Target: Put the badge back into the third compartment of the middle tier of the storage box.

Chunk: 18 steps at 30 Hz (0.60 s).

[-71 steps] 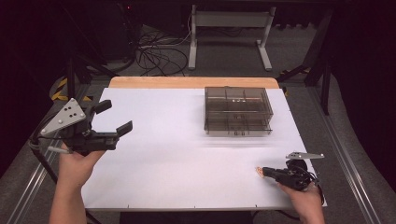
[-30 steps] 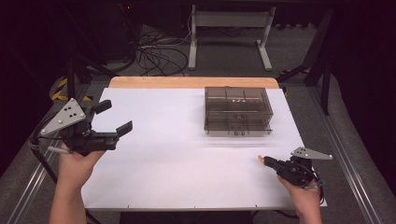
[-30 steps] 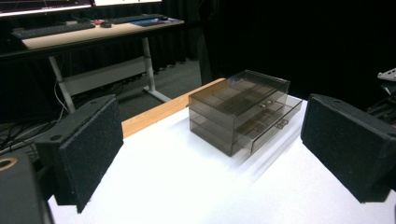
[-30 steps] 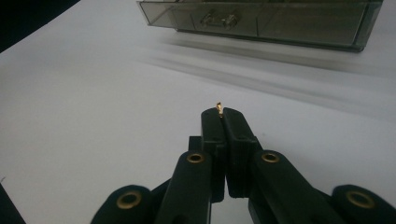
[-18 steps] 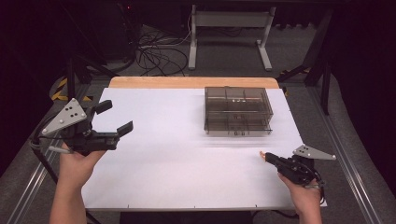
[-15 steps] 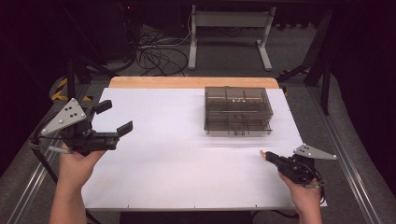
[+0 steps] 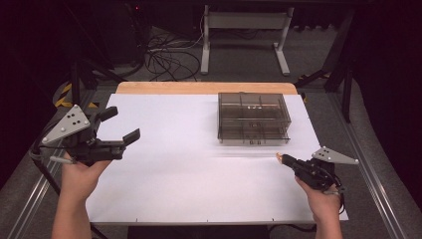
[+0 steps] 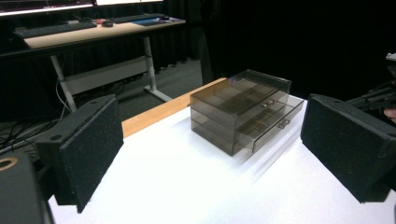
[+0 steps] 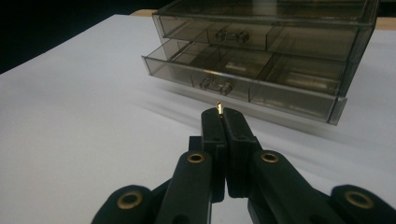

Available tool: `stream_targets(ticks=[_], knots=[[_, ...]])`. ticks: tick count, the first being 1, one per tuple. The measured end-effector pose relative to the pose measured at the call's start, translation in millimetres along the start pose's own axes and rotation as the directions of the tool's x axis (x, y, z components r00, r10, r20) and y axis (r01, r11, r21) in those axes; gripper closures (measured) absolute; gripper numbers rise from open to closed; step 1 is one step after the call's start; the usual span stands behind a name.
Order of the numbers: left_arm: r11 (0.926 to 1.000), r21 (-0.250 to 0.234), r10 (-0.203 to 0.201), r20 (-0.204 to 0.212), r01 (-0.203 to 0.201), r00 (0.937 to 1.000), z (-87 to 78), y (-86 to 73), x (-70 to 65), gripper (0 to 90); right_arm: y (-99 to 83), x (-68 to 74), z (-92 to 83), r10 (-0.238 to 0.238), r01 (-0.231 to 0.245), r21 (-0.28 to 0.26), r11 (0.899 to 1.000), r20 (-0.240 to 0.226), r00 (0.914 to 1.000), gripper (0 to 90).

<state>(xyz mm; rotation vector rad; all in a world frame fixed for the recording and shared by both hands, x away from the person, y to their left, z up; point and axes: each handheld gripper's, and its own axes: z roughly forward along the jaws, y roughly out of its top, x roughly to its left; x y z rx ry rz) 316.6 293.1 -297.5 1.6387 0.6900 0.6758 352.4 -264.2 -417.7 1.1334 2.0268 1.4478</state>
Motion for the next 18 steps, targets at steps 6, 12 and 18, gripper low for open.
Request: stream_targets(ticks=[6,12,18], knots=[[1.0,0.005,0.003,0.0,-0.003,1.0,0.3,-0.2,0.3,6.5,10.0,0.6,-0.7,-0.011,0.011,-0.035,0.999,0.004,0.9999,89.4],[1.0,0.007,0.002,-0.001,-0.002,1.0,1.0,-0.6,0.2,6.5,20.0,0.4,-0.2,-0.025,0.026,-0.053,0.998,0.005,0.9997,89.3],[0.9999,0.012,0.006,-0.001,-0.006,1.0,2.2,-1.1,0.2,6.5,32.4,0.6,-0.6,-0.044,0.045,-0.085,0.995,0.008,0.999,89.3]])
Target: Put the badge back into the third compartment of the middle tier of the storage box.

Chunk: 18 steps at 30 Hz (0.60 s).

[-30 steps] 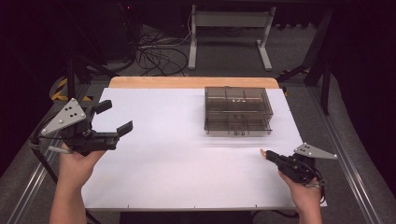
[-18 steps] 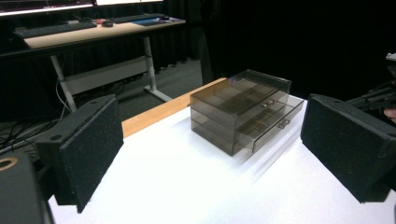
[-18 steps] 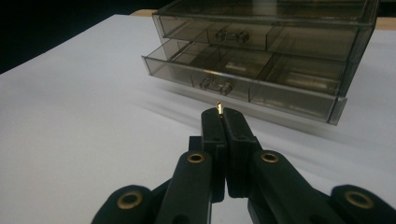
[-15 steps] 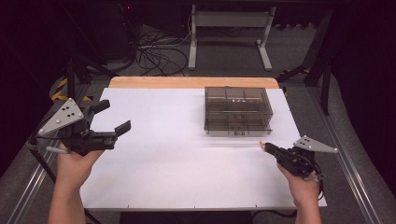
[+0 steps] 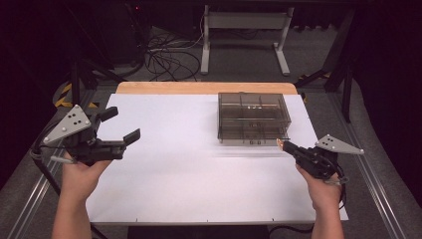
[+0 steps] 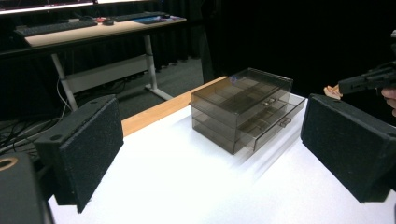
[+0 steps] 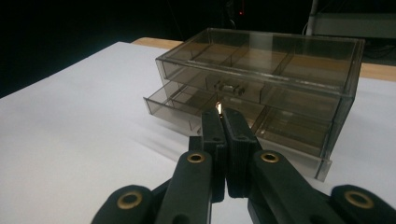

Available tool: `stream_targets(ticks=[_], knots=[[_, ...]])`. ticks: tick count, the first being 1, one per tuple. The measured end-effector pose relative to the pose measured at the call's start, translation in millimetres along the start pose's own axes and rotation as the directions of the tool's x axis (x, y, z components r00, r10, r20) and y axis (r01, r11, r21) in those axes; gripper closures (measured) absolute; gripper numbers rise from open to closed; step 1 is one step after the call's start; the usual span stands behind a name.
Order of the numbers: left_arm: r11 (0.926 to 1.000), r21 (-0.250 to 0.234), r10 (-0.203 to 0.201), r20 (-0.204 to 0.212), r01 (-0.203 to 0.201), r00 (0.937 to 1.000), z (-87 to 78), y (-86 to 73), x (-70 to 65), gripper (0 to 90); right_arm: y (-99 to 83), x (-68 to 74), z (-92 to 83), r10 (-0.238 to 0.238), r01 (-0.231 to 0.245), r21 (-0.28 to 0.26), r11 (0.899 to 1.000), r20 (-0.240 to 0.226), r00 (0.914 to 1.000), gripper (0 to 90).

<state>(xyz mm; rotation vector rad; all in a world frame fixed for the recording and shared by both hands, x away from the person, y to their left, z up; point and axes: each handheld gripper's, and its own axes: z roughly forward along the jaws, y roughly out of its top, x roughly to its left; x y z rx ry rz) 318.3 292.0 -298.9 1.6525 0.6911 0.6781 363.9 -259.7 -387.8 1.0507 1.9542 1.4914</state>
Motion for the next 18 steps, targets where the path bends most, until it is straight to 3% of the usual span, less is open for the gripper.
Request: stream_targets(ticks=[18], knots=[[0.9998,0.02,-0.002,-0.002,0.002,1.0,4.7,-2.5,0.1,6.5,14.6,-3.5,7.6,-0.012,0.013,-0.064,0.998,0.012,0.9999,89.3]])
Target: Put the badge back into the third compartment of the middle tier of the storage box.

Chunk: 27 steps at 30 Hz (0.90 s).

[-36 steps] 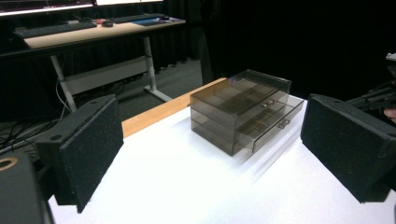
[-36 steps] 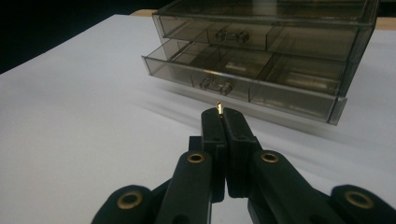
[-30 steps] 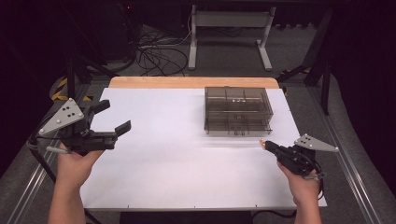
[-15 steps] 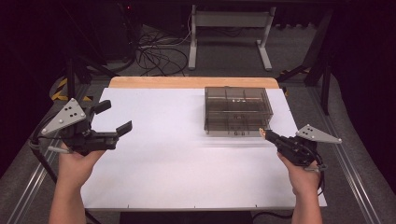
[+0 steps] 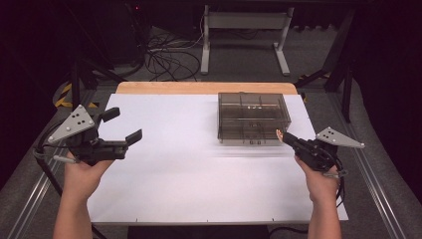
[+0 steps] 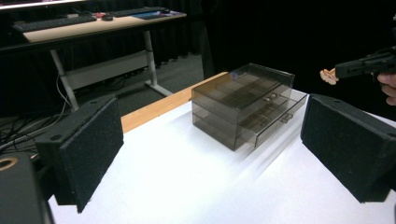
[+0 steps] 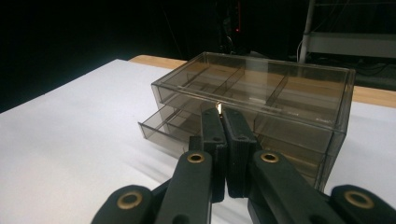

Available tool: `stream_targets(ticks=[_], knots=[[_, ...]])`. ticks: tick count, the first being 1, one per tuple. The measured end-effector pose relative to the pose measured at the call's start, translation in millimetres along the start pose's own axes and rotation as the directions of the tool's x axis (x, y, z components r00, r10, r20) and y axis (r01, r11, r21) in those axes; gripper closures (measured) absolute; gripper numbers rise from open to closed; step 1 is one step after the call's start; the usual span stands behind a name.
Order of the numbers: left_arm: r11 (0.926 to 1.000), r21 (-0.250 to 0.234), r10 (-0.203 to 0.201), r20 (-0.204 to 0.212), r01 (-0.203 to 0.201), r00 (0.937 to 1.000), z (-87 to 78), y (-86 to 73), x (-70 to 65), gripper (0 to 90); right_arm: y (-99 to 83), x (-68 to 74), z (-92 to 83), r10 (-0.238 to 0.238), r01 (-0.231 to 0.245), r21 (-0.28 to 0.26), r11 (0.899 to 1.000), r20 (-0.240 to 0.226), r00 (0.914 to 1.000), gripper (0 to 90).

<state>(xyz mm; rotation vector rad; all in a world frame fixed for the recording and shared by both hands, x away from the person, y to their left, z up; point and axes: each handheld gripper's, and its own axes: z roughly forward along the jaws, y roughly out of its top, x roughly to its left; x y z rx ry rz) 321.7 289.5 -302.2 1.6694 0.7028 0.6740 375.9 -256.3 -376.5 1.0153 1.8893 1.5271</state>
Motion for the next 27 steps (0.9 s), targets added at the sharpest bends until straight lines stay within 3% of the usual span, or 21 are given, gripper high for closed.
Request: stream_targets(ticks=[13,27], knots=[[1.0,0.004,0.003,-0.002,-0.003,1.0,0.1,-0.1,0.0,6.5,8.9,-6.0,9.1,-0.006,0.007,-0.035,0.999,0.015,0.9999,89.3],[1.0,0.001,0.004,-0.006,-0.004,1.0,-0.7,-0.4,-0.1,6.5,9.1,-18.5,26.1,0.019,-0.016,-0.055,0.998,0.044,0.9988,89.3]])
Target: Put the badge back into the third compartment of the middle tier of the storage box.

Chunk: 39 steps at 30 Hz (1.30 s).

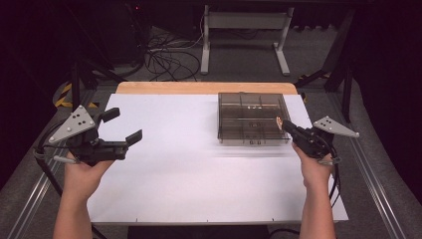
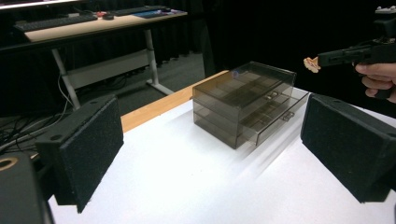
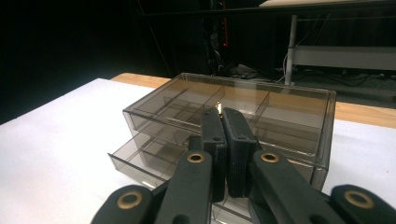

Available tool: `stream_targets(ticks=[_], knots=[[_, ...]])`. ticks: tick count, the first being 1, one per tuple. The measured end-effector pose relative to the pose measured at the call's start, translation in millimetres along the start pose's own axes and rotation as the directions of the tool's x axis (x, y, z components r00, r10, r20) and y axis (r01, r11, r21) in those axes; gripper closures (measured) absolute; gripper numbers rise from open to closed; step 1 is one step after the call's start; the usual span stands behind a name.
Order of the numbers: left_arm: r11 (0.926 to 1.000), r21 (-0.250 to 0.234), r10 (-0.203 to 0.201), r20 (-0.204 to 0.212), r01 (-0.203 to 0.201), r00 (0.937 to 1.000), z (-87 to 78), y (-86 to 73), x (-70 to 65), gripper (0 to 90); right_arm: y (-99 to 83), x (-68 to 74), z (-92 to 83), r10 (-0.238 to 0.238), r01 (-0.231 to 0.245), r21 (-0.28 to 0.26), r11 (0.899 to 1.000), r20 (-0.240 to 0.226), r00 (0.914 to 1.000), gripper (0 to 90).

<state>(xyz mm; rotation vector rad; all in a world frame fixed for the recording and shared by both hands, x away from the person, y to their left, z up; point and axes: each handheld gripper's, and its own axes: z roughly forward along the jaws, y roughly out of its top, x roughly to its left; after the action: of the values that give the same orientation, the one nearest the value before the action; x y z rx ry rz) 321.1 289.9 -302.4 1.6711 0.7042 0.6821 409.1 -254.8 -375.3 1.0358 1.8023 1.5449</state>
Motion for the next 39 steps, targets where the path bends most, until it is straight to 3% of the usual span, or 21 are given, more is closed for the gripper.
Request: stream_targets(ticks=[11,20,39], knots=[[1.0,0.003,0.002,-0.006,-0.002,1.0,2.3,-1.0,-0.4,6.5,-1.9,-6.2,9.1,-0.011,0.011,0.01,1.0,0.014,0.9998,89.3],[0.9995,0.027,0.017,0.003,-0.017,0.9998,10.6,-2.5,-3.5,6.5,-6.3,-9.4,17.3,-0.047,0.046,0.035,0.998,0.034,0.9983,89.3],[0.9997,0.018,0.014,-0.001,-0.014,0.9999,9.6,-2.4,-3.1,6.5,-25.8,-20.3,29.5,-0.036,0.029,0.108,0.994,0.068,0.997,89.3]])
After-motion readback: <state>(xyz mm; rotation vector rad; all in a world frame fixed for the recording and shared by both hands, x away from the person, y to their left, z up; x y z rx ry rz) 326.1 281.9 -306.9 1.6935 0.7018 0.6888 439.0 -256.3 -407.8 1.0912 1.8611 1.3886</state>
